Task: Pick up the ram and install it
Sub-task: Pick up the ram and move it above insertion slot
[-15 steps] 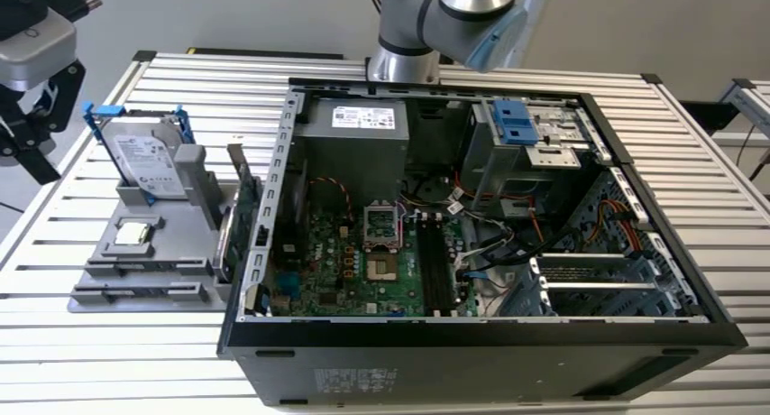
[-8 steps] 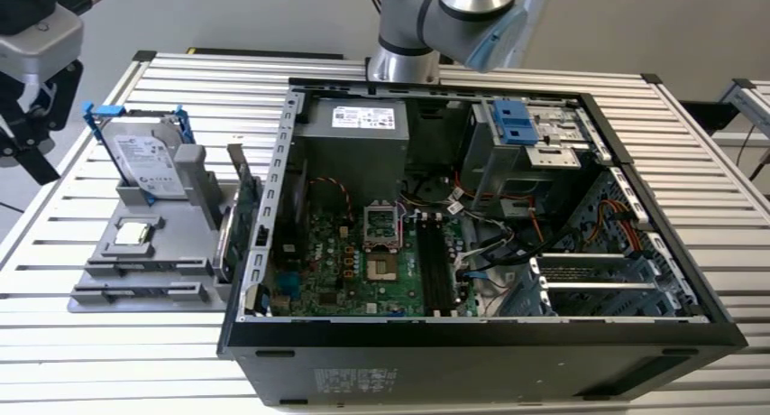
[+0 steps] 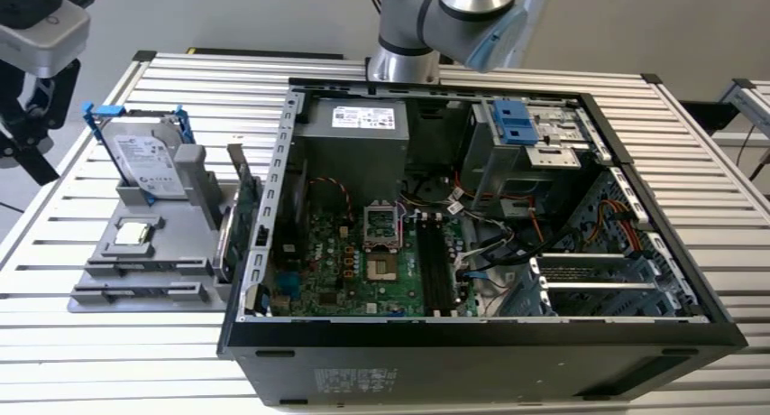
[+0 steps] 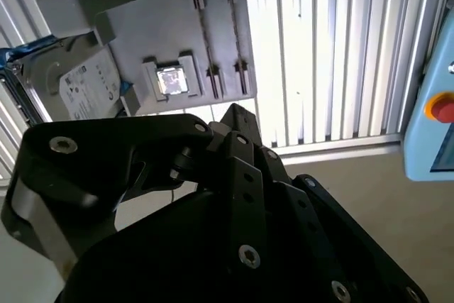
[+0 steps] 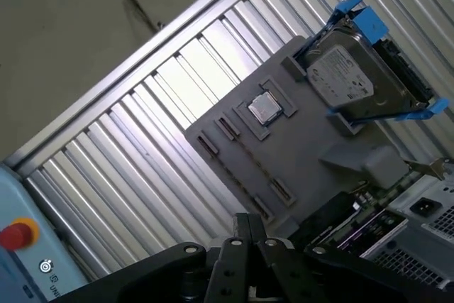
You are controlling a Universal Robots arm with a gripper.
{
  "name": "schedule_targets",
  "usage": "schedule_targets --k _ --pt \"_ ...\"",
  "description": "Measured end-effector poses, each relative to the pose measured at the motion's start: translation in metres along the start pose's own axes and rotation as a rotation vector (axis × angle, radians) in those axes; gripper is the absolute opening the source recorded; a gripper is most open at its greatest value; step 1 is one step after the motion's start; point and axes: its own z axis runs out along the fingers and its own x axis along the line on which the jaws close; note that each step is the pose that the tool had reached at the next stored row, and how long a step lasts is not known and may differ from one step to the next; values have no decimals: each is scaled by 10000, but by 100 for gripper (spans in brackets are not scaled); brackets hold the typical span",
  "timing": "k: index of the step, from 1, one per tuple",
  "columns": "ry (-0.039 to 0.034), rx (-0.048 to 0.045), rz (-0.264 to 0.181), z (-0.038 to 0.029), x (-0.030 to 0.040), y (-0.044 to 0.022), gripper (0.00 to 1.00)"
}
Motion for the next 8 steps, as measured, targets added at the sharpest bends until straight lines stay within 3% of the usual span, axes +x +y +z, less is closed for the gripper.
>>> schedule_targets --k 8 --pt "38 -13 -768 0 0 0 0"
